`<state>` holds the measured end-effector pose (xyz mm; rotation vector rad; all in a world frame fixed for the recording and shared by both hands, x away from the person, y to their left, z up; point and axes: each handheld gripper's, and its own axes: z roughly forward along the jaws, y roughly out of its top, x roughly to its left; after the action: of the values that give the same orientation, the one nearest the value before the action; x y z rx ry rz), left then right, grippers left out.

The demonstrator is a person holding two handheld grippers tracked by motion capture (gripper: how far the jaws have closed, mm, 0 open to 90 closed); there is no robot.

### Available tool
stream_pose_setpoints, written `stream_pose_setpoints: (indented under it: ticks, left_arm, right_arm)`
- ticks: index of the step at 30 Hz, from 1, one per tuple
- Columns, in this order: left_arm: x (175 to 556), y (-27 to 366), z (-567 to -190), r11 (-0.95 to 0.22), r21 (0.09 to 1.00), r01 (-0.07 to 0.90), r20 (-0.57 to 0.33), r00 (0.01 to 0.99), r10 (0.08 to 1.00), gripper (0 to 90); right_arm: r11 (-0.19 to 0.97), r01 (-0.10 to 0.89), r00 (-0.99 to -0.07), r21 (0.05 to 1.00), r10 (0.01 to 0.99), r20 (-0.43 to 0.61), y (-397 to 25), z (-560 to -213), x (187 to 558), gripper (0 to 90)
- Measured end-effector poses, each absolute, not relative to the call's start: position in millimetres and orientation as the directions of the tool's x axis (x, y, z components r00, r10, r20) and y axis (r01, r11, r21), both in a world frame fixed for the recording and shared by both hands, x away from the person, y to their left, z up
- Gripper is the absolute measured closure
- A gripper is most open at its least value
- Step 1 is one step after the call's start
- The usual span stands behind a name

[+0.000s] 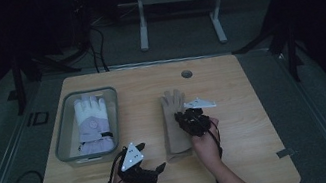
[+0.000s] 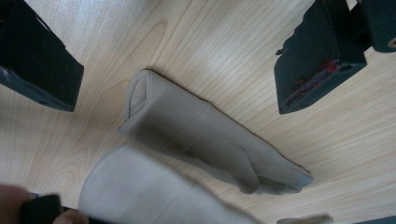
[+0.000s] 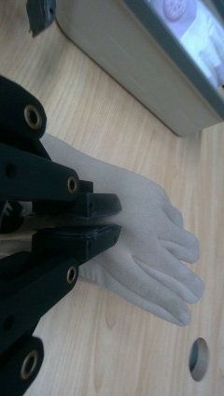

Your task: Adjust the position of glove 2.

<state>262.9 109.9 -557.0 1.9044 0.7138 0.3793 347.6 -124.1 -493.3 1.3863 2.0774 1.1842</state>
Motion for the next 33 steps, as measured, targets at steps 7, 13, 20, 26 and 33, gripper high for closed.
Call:
stream_pose_setpoints:
  ticks: [7, 13, 20, 26, 33]
  left_arm:
    - [262.9, 108.7, -557.4, -0.307, 0.901, 0.307, -0.052, 0.778, 0.626, 1.6]
    - [262.9, 108.0, -558.0, -0.313, 0.898, 0.309, -0.051, 0.78, 0.624, 1.6]
    - [262.9, 107.0, -558.9, -0.313, 0.897, 0.312, -0.054, 0.781, 0.622, 1.6]
    - [263.4, 106.7, -559.5, -0.316, 0.895, 0.315, -0.055, 0.781, 0.623, 1.6]
    - [262.2, 104.2, -559.9, -0.332, 0.902, 0.275, -0.006, 0.779, 0.627, 1.6]
  right_arm:
    - [0.145, 0.594, -0.427, 0.791, 0.891, 0.157, -113.7, -511.0, 348.0, 83.7]
    - [0.14, 0.625, -0.411, 0.768, 0.896, 0.171, -115.1, -528.5, 349.9, 83.5]
    - [0.166, 0.642, -0.411, 0.749, 0.899, 0.153, -116.4, -544.5, 353.5, 79.5]
    - [0.197, 0.633, -0.437, 0.749, 0.889, 0.135, -116.9, -545.6, 353.4, 66.9]
    - [0.264, 0.586, -0.546, 0.766, 0.827, 0.133, -127.5, -529.3, 352.0, 28.4]
